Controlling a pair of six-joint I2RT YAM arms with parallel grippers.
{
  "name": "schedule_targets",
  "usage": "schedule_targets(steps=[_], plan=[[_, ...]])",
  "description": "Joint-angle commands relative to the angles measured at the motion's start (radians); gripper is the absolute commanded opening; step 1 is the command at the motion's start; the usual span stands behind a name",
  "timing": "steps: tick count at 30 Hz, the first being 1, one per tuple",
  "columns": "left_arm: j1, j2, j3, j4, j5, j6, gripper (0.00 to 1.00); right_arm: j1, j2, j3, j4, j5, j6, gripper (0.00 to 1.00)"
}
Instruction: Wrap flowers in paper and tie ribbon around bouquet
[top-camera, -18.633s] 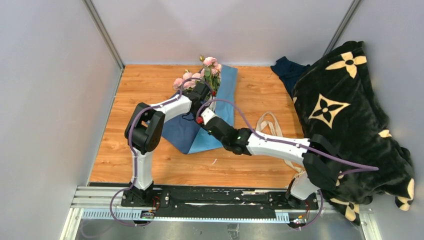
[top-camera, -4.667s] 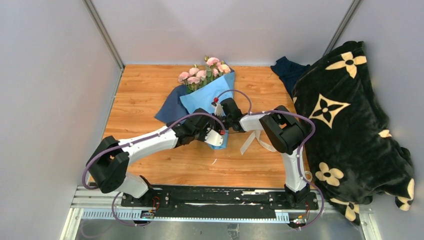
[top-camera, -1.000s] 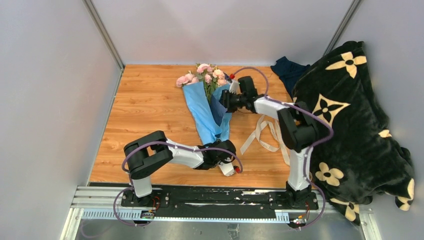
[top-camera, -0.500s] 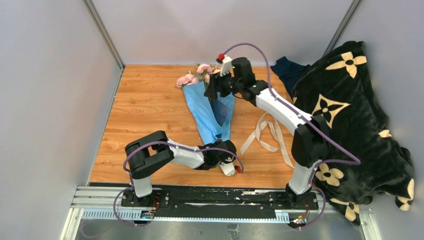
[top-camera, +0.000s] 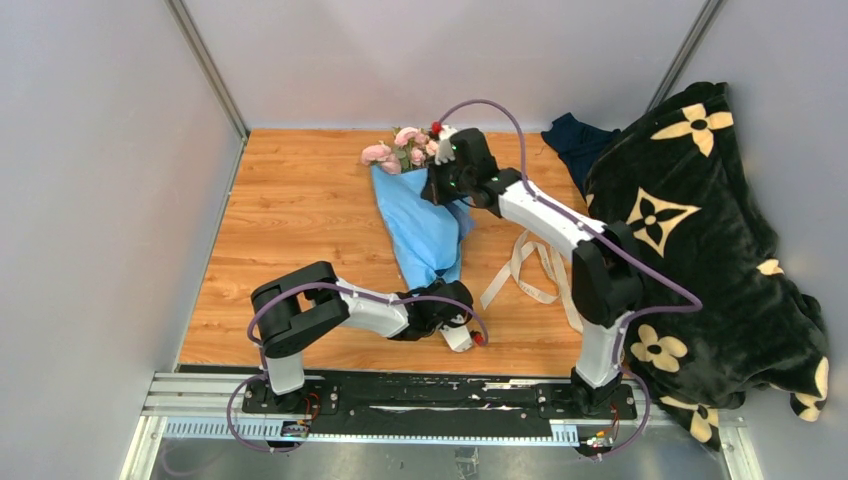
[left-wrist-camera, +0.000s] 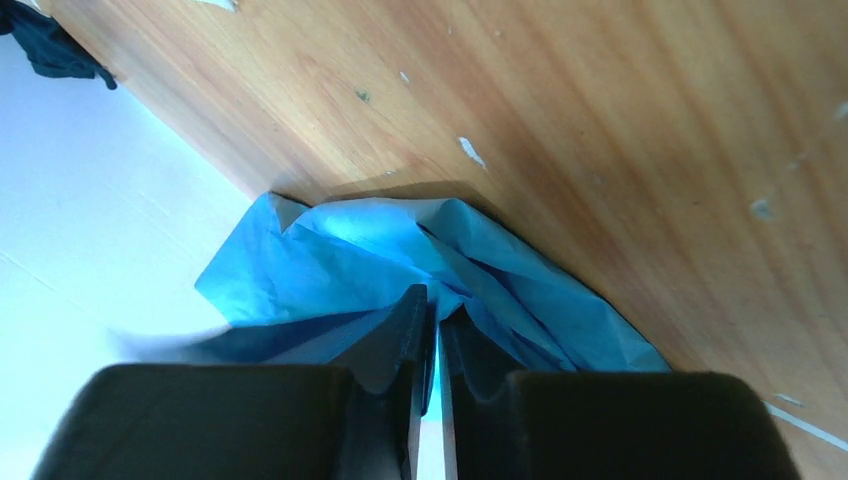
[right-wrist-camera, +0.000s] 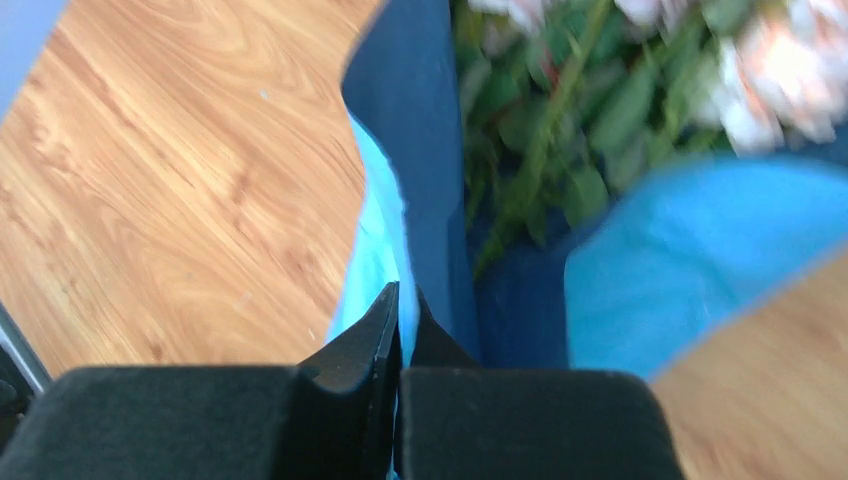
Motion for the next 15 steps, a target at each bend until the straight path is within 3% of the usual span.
schedule_targets(steps=[1,3,7,12,15], plan=[[-0.016,0.06,-0.031,-0.107,-0.054,-0.012,0.21,-0.101,-0.167,-0.312,0.144,0.088,0.114,0.0],[-0.016,0.043,-0.008,-0.147,-0.057,-0.045,0.3,-0.157,-0.19,-0.436,0.266,0.036,0.172,0.0],[-0.016,-0.018,0.03,-0.251,-0.025,-0.13,0.54,-0.228,-0.161,-0.519,0.343,-0.028,0.2,0.0],[-0.015,-0.114,0.078,-0.445,0.018,-0.266,0.65,-0.293,-0.08,-0.533,0.361,-0.081,0.229,0.0],[-0.001,-0.158,0.203,-0.683,0.122,-0.393,0.67,-0.313,-0.052,-0.549,0.399,-0.102,0.25,0.0]])
